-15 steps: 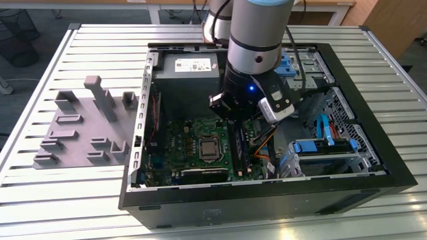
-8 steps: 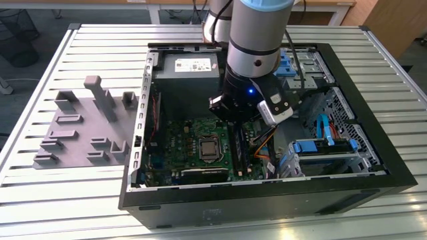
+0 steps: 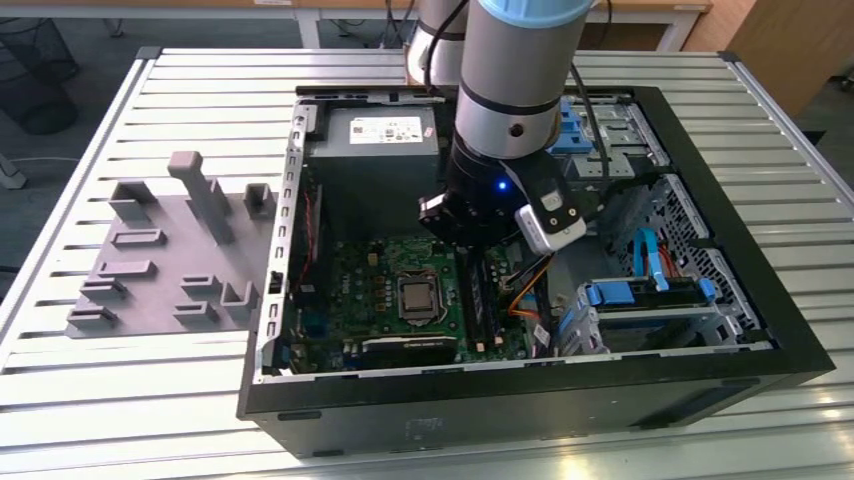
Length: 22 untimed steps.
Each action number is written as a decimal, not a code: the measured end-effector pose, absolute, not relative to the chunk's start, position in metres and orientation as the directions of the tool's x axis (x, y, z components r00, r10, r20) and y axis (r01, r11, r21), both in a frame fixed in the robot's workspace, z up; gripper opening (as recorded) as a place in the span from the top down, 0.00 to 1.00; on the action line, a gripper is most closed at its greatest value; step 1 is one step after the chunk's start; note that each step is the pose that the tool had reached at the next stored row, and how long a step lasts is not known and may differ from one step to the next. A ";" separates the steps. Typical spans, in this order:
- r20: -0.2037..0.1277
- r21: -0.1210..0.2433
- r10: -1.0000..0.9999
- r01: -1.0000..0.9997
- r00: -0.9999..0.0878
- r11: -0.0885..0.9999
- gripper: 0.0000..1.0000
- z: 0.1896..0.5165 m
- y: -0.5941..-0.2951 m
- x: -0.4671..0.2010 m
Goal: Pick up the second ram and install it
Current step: 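Insert the second ram into the second slot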
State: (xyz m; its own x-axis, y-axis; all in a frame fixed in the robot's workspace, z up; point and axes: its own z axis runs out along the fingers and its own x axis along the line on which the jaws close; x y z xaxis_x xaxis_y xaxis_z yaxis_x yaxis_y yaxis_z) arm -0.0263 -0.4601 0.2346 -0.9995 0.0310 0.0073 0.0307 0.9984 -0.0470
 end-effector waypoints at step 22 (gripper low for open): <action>0.007 -0.041 0.024 0.023 -1.000 0.999 0.86 0.227 -0.466 -0.026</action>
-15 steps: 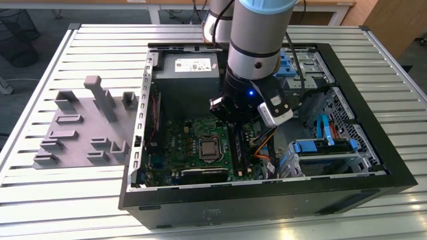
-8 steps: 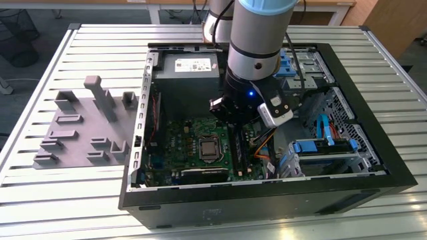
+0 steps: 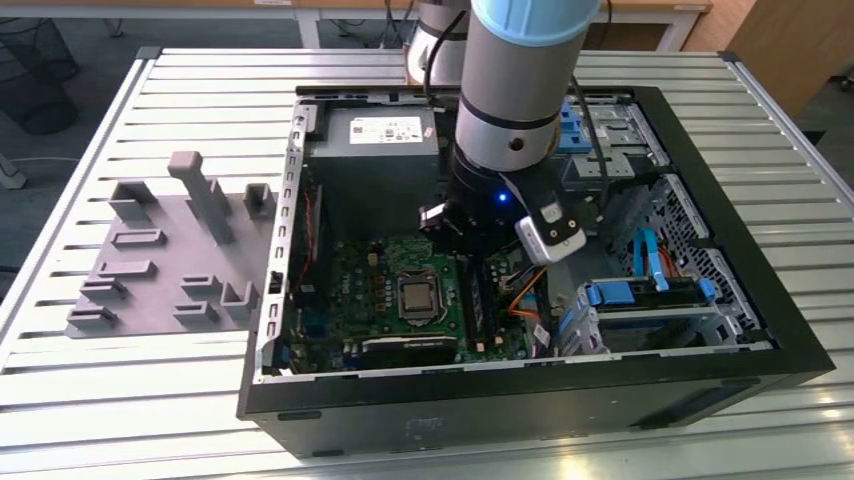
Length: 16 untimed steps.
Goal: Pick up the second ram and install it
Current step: 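Insert the second ram into the second slot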
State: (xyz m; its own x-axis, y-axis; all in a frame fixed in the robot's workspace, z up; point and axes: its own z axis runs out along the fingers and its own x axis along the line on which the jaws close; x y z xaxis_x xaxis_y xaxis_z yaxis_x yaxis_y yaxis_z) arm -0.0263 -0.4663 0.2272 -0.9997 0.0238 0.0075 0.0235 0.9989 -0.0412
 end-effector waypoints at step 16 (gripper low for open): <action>0.008 -0.041 0.024 0.024 -1.000 0.999 0.86 0.220 -0.468 -0.026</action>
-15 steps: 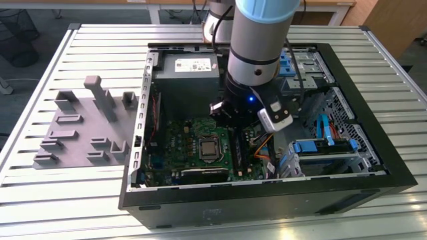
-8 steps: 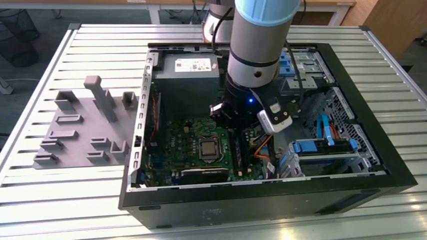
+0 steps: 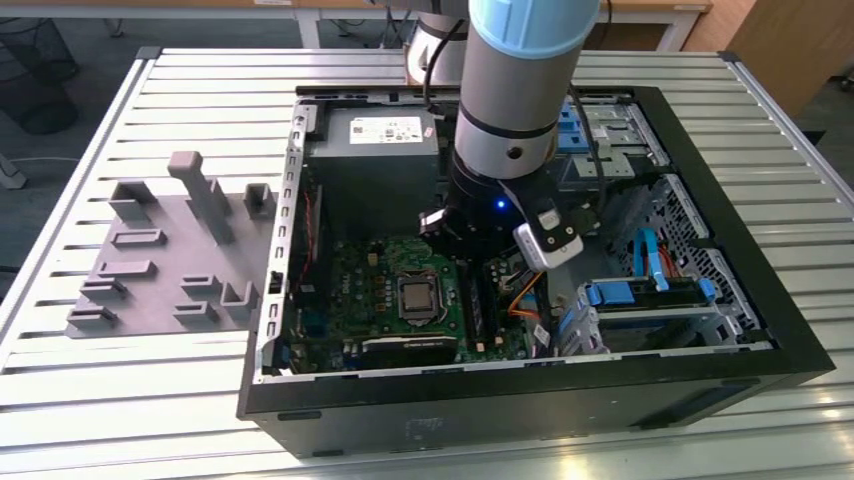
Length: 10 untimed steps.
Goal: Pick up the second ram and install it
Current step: 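Insert the second ram into the second slot, then press down the second ram until it locks into place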
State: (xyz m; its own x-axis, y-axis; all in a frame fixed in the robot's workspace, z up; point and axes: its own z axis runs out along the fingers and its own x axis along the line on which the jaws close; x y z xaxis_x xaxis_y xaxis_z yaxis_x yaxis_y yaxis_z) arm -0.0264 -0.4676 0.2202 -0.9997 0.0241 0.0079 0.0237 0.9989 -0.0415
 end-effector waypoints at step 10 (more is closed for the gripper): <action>0.008 -0.041 0.019 0.019 -1.000 0.999 0.86 0.220 -0.468 -0.026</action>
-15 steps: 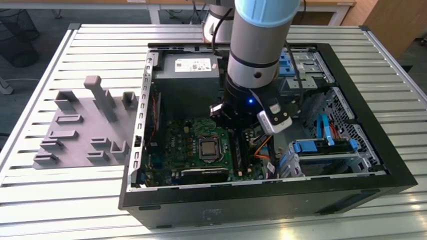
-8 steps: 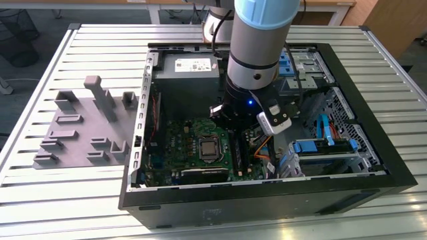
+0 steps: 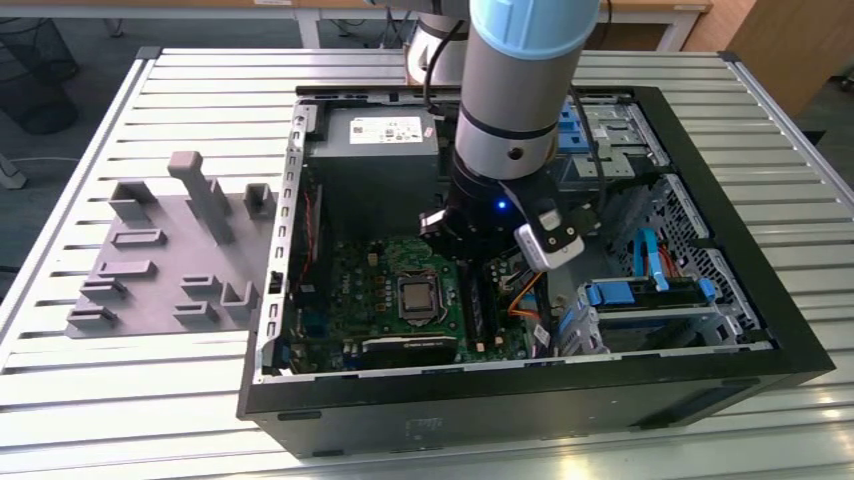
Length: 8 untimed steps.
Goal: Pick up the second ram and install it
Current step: 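Press down the second ram until it locks into place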
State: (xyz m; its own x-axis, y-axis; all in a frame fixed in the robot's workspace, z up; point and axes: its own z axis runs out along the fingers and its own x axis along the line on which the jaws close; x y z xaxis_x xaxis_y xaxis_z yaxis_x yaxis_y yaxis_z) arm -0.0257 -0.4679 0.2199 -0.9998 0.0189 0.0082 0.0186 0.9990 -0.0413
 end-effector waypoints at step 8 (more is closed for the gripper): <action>0.008 -0.041 0.019 0.019 -1.000 0.999 0.86 0.219 -0.468 -0.025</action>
State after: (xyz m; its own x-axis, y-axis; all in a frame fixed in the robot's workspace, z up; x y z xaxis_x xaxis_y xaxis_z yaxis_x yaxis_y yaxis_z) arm -0.0255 -0.4683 0.2191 -0.9998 0.0190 0.0083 0.0187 0.9990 -0.0411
